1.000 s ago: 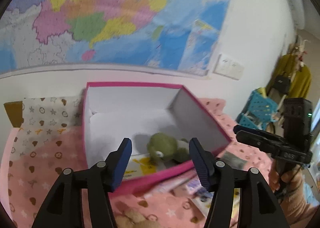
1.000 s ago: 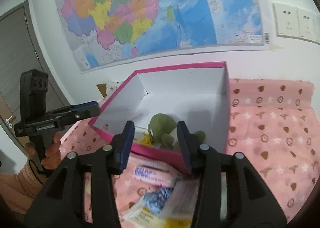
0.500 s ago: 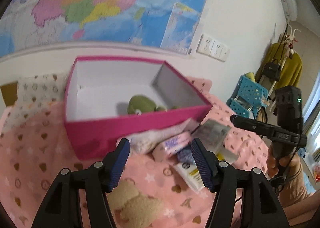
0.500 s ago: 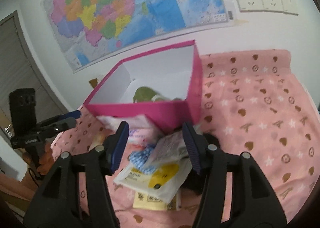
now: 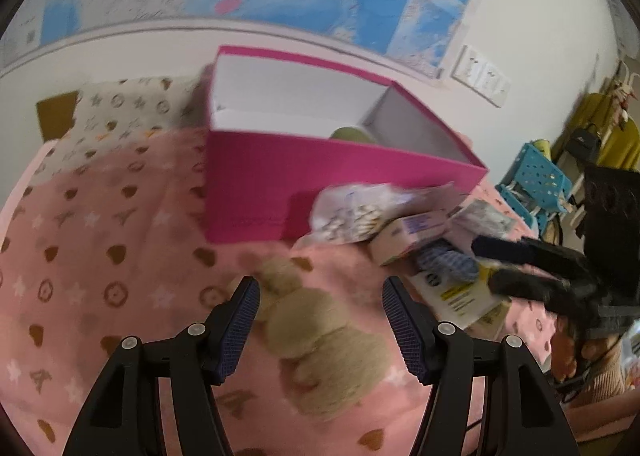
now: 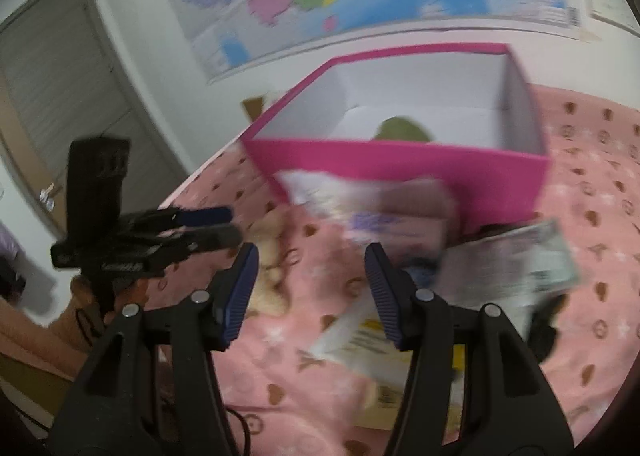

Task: Organize soft objects

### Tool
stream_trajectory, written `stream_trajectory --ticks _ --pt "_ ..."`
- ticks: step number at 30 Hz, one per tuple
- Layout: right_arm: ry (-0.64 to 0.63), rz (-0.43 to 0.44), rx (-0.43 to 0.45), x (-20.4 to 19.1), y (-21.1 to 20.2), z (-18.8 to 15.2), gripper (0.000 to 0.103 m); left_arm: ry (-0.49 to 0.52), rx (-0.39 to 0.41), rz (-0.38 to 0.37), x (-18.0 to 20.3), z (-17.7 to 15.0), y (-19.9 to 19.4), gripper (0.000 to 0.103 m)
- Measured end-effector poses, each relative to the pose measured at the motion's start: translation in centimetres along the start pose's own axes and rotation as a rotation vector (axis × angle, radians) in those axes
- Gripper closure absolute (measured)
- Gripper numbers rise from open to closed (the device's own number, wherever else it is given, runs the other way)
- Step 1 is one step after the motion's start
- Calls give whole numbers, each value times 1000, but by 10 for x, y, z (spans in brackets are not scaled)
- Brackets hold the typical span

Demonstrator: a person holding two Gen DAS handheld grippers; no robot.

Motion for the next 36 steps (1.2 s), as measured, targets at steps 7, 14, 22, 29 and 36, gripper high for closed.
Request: stream_trajectory --ticks 7,14,22,29,36 --pt "-72 74 -85 -39 33 -17 46 -28 -44 8 -16 -16 1 38" --pt "-85 106 -146 -55 64 -22 49 -63 -58 -13 -25 -28 -5 43" --pt "-27 131 -206 -53 99 -7 55 -107 -66 -26 -40 -41 -19 47" --pt "8 172 -247 -52 114 -5 65 -84 -90 -134 -27 -44 -20 47" --pt "22 187 -197 -49 94 4 69 -41 -114 -250 -1 -33 -2 47"
Point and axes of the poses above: each gripper's, at about its wrist camera, not at the fingertips, and y roughly the way its jaws point, x to its right, z to its top, the point moved 4 cm from there along y, roughly the way its jaws point, and after that the axes turned 12 degrees about -z, right-handed, at the moved point
